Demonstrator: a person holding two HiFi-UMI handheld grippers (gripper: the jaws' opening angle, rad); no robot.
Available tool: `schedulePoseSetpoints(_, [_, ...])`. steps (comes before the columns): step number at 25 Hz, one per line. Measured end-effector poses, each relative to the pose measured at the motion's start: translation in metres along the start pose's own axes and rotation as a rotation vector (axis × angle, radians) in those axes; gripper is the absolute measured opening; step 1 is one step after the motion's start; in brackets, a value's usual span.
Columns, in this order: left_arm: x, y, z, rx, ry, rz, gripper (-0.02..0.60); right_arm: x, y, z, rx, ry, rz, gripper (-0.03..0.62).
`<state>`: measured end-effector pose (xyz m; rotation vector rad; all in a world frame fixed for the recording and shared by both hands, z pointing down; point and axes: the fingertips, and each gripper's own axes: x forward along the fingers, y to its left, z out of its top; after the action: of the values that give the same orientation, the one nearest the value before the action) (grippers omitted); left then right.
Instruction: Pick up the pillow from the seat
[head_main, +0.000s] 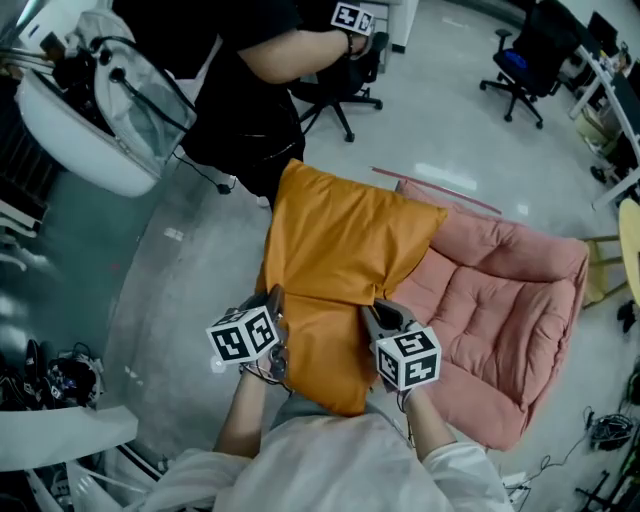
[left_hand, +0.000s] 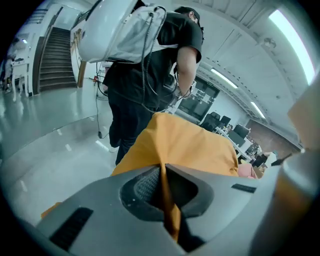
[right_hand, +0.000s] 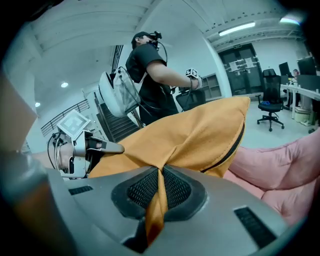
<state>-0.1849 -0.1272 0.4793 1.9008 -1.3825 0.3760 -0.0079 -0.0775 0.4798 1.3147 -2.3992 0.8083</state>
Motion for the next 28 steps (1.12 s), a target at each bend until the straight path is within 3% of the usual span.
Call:
schedulePoseSetpoints(9, [-0.060, 0.034, -0.034, -0.073, -0.016, 0.074, 0.012, -0.002, 0.050, -0.025, -0.047, 0.049, 0.092, 0.037])
schedulePoseSetpoints(14, [-0.068, 0.035, -0.052, -0.084, -0.008, 0.048, 0.012, -0.010, 0.054, -0.041, -0.051, 0.054, 0.077, 0.038])
schedulePoseSetpoints(21, [-0.103, 0.067, -0.065, -0.096, 0.001, 0.021, 0.012, -0.011, 0.101, -0.059, -0.051, 0.064, 0.041, 0.038])
schedulePoseSetpoints(28, [-0.107, 0.069, -0.065, -0.084, -0.004, 0.001, 0.012, -0.011, 0.106, -0.060, -0.084, 0.064, 0.017, 0.037])
